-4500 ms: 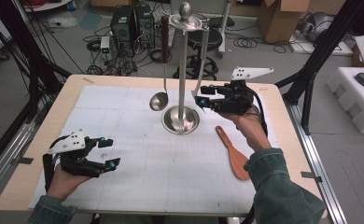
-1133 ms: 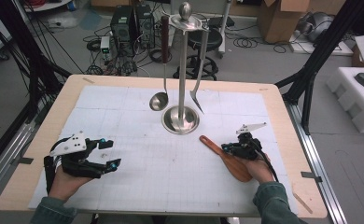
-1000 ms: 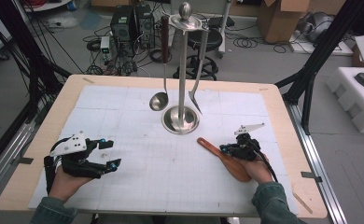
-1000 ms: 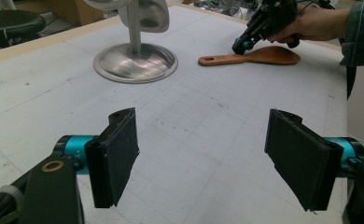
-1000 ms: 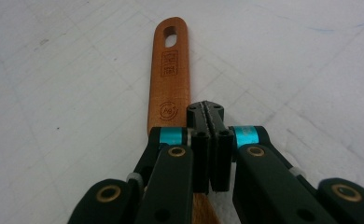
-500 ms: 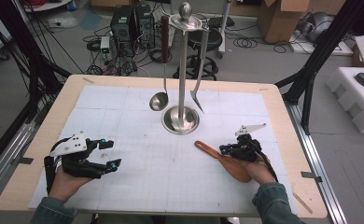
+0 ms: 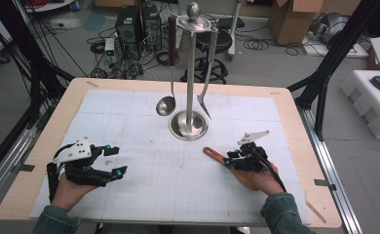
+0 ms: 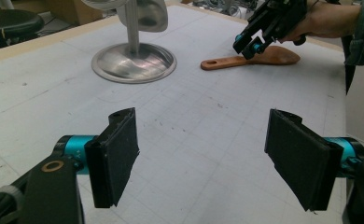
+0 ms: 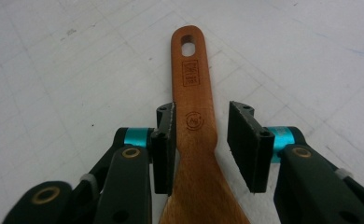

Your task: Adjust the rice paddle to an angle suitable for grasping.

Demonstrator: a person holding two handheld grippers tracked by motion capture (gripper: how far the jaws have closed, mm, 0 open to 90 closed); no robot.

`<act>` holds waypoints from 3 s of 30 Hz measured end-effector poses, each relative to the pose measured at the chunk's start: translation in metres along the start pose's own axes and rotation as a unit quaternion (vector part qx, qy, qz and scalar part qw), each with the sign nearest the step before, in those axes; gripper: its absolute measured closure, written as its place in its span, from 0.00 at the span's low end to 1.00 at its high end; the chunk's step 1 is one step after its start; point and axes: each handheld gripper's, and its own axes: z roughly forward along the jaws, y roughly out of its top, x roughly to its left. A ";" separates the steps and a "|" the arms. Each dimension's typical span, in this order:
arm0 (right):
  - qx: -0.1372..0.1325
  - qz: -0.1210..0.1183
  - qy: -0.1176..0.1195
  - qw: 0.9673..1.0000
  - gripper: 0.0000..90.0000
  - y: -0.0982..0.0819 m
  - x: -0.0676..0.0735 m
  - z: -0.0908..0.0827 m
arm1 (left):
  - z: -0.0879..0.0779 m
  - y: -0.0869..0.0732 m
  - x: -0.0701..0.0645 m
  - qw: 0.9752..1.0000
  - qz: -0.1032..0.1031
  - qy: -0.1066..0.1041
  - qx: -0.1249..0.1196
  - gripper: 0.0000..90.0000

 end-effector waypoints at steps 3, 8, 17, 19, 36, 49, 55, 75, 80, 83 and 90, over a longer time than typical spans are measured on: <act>0.006 -0.006 -0.002 1.000 0.67 0.002 0.003 0.006 | 0.001 0.000 0.000 1.000 -0.001 -0.001 0.000 0.29; 0.024 -0.031 -0.022 0.999 0.69 0.006 0.012 0.015 | 0.000 0.000 0.000 1.000 -0.001 -0.002 0.000 0.29; 0.025 -0.045 -0.032 0.998 0.72 0.006 0.013 0.016 | 0.003 0.000 -0.001 1.000 0.002 -0.006 0.005 0.29; 0.024 -0.039 -0.028 0.999 0.73 0.006 0.012 0.016 | 0.004 0.000 -0.001 1.000 0.001 -0.006 0.006 0.29; -0.003 -0.040 0.009 0.999 0.73 0.009 0.021 0.008 | 0.006 0.000 -0.003 1.000 -0.001 -0.008 0.007 0.30; -0.057 -0.078 0.049 0.994 0.73 0.023 0.049 0.003 | 0.017 0.001 -0.007 1.000 -0.004 -0.025 0.013 0.32; -0.065 -0.095 0.063 0.991 0.73 0.029 0.062 0.007 | 0.024 0.003 -0.011 0.999 -0.004 -0.035 0.012 0.33; -0.082 -0.133 0.111 0.981 0.73 0.052 0.094 0.023 | 0.063 0.010 -0.022 0.998 -0.012 -0.060 0.034 0.39; -0.081 -0.135 0.117 0.981 0.73 0.054 0.099 0.027 | 0.077 0.013 -0.024 0.997 -0.020 -0.066 0.038 0.42; -0.082 -0.139 0.122 0.979 0.73 0.056 0.103 0.029 | 0.083 0.015 -0.025 0.997 -0.024 -0.069 0.038 0.44; -0.084 -0.151 0.124 0.977 0.73 0.060 0.111 0.033 | 0.093 0.017 -0.026 0.995 -0.033 -0.084 0.046 0.45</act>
